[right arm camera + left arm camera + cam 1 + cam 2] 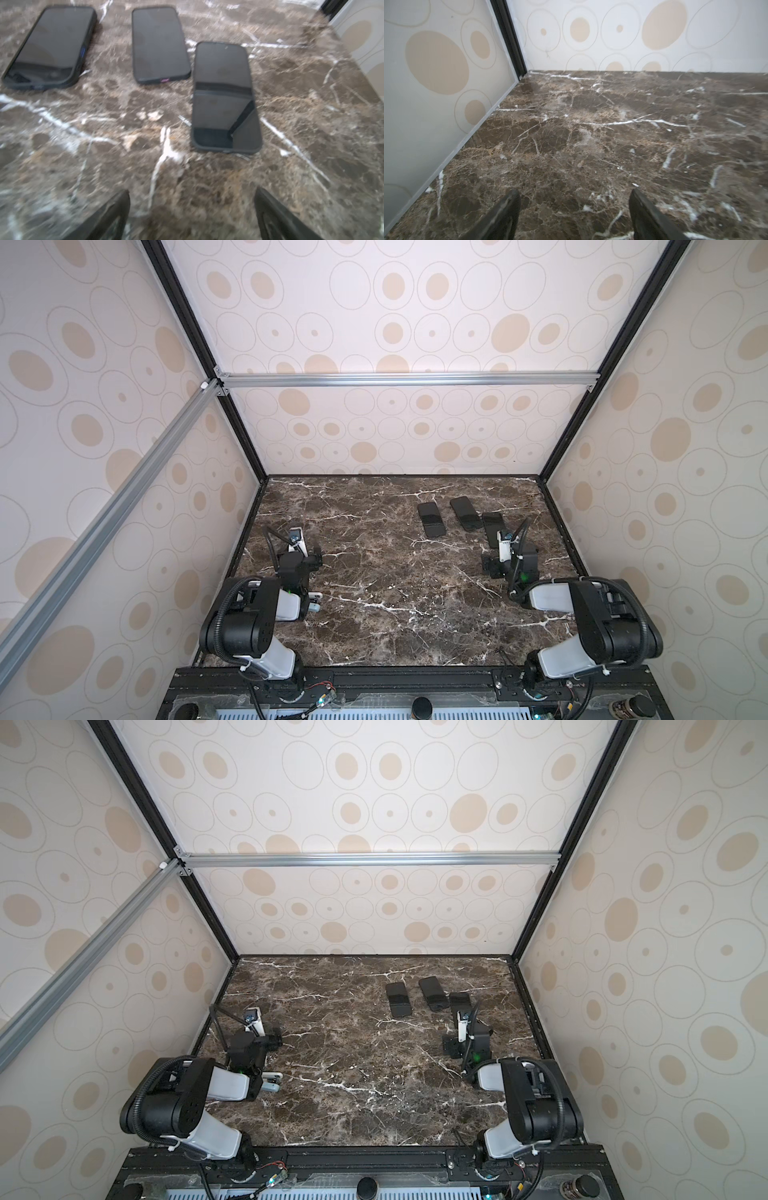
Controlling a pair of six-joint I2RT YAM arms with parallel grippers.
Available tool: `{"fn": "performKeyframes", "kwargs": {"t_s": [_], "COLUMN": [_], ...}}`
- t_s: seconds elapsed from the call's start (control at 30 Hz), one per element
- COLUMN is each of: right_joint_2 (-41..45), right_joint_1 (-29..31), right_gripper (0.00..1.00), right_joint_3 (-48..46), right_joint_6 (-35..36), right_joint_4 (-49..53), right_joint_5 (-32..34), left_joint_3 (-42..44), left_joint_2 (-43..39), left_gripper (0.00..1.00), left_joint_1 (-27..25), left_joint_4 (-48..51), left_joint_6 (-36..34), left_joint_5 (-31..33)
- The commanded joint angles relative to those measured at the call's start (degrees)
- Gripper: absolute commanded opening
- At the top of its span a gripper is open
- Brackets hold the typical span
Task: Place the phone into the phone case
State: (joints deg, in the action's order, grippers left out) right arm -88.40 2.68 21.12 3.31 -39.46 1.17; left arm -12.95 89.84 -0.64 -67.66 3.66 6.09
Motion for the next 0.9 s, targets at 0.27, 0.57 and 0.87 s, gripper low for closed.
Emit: {"fn": "performKeyframes", "kwargs": {"t_s": [0.27, 0.57, 0.87], "right_joint_2": [-0.18, 0.17, 0.34], "right_joint_1": [-0.06, -0.08, -0.10], "right_gripper": [1.00, 1.00, 1.00], "right_joint_3": [2.69, 3.13, 3.15], "right_joint_6": [-2.59, -2.67, -2.68], "right_joint_4": [-7.55, -6.03, -5.66], "right_joint_5": [4.01, 4.01, 3.93], "left_joint_3": [1.04, 0.58, 0.62], "left_joint_2": [0.44, 0.77, 0.68], "left_gripper": [1.00, 1.00, 1.00], "left_joint_1": [-0.68, -0.76, -1.05], "left_joint_4": [-11.56, -11.31, -11.28], "left_joint_6": [-1.42, -1.64, -2.01], "left_joint_5": [2.24, 1.98, 2.90]}}
